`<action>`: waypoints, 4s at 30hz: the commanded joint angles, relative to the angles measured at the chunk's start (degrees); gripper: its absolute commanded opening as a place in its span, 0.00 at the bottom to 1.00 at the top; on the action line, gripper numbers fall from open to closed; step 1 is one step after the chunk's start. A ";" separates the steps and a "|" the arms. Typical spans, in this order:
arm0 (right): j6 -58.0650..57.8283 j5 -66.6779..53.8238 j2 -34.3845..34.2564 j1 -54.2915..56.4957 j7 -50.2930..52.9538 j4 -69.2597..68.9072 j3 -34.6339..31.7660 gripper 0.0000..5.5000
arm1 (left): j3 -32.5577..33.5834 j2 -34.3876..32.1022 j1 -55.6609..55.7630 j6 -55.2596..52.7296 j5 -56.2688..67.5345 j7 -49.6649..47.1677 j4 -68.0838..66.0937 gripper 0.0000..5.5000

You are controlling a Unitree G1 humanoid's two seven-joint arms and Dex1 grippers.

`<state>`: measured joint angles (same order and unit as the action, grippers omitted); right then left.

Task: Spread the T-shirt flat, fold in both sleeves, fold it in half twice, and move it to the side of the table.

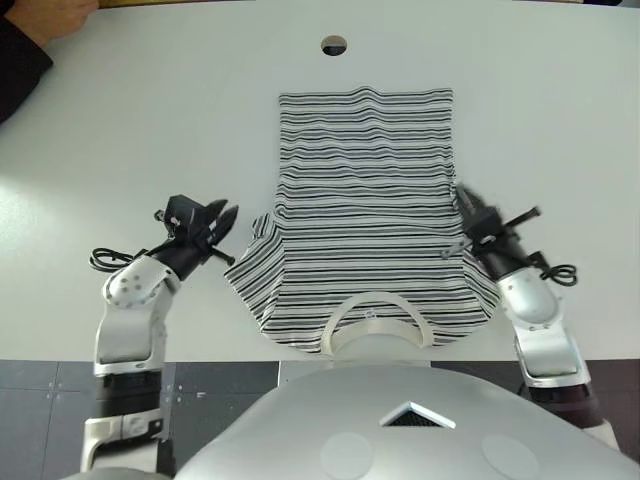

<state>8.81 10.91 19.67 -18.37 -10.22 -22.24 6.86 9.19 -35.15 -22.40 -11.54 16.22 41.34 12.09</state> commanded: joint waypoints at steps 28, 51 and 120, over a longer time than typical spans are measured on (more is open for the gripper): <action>7.59 -7.75 -2.50 0.15 -0.32 -4.82 -8.53 0.02 | -4.30 -10.91 -10.01 -5.11 4.03 16.77 -4.64 0.14; 9.42 -4.10 -1.54 -1.90 -1.26 0.12 -9.69 0.02 | -10.32 -0.77 2.29 -12.33 10.01 7.54 11.57 0.02; -29.16 -22.72 5.80 -11.45 -21.11 -11.12 0.42 0.02 | -13.70 12.17 2.31 17.93 -7.66 -7.23 0.46 0.02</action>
<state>-18.85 -12.83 25.67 -31.27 -31.66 -32.19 4.55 -4.60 -22.94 -21.06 5.92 8.84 34.34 13.68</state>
